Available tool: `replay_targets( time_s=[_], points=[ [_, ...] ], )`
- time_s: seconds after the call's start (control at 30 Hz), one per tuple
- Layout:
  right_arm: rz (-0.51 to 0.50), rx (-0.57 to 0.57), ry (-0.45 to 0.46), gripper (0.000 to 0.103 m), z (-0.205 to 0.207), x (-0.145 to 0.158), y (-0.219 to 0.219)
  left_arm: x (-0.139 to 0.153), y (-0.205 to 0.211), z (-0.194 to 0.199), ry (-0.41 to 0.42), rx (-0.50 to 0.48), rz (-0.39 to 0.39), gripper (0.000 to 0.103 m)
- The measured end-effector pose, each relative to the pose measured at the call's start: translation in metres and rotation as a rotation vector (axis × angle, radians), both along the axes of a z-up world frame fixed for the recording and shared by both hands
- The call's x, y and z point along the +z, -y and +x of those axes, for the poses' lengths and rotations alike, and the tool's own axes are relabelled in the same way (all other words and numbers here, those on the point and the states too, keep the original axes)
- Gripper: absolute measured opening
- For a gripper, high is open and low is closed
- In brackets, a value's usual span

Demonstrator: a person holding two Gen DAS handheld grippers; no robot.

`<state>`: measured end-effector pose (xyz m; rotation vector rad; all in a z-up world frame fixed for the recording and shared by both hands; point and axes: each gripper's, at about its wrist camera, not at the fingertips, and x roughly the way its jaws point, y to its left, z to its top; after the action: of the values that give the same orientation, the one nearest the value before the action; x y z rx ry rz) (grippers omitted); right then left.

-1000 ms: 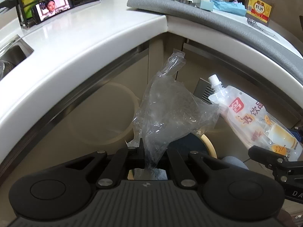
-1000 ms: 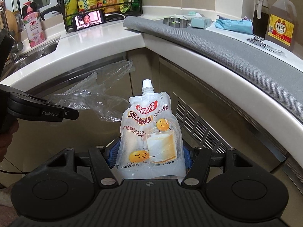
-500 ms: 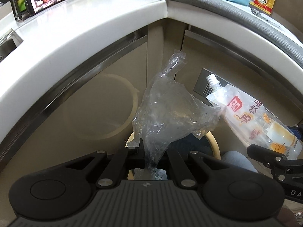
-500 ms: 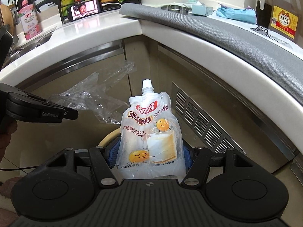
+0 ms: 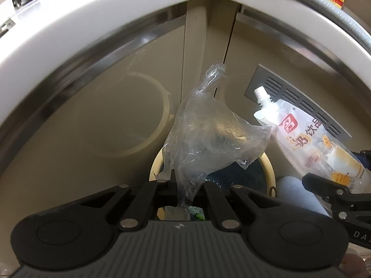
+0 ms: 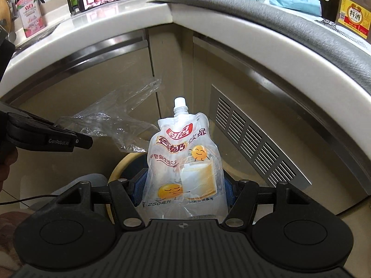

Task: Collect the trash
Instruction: 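Carry the plastic bag and yogurt pouch with both tools down over the trash bin, then open the left tool dropping the bag while the right tool releases the pouch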

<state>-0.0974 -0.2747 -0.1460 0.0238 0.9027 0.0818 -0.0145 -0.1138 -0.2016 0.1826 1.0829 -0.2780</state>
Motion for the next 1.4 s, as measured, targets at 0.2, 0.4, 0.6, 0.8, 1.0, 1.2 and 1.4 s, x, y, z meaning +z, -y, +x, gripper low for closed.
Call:
replay_targets(
  time_s=[0.2,0.4,0.6,0.8,1.0,1.2,1.4],
  points=[
    [-0.006,0.013,-0.036,0.066,0.014,-0.019,-0.005,-0.020,0.006,0.010,-0.055,0.001,0.016,0.002],
    [0.030,0.025,-0.087,0.066,0.032,-0.046,-0.008,-0.040,0.017,0.023,-0.090,-0.014,0.054,0.002],
    [0.135,-0.023,-0.184,0.066,0.055,-0.072,0.005,-0.063,0.033,0.036,-0.131,-0.043,0.083,0.002],
    [0.151,-0.055,-0.239,0.066,0.069,-0.090,0.006,-0.081,0.044,0.048,-0.171,-0.056,0.108,0.002],
    [0.167,-0.076,-0.305,0.066,0.082,-0.107,0.008,-0.096,0.040,0.055,-0.222,-0.065,0.118,0.002],
    [0.168,-0.078,-0.337,0.067,0.089,-0.120,0.004,-0.109,0.044,0.062,-0.254,-0.068,0.130,0.002],
    [0.190,-0.091,-0.364,0.067,0.100,-0.122,0.005,-0.117,0.047,0.065,-0.247,-0.080,0.119,0.002]
  ],
)
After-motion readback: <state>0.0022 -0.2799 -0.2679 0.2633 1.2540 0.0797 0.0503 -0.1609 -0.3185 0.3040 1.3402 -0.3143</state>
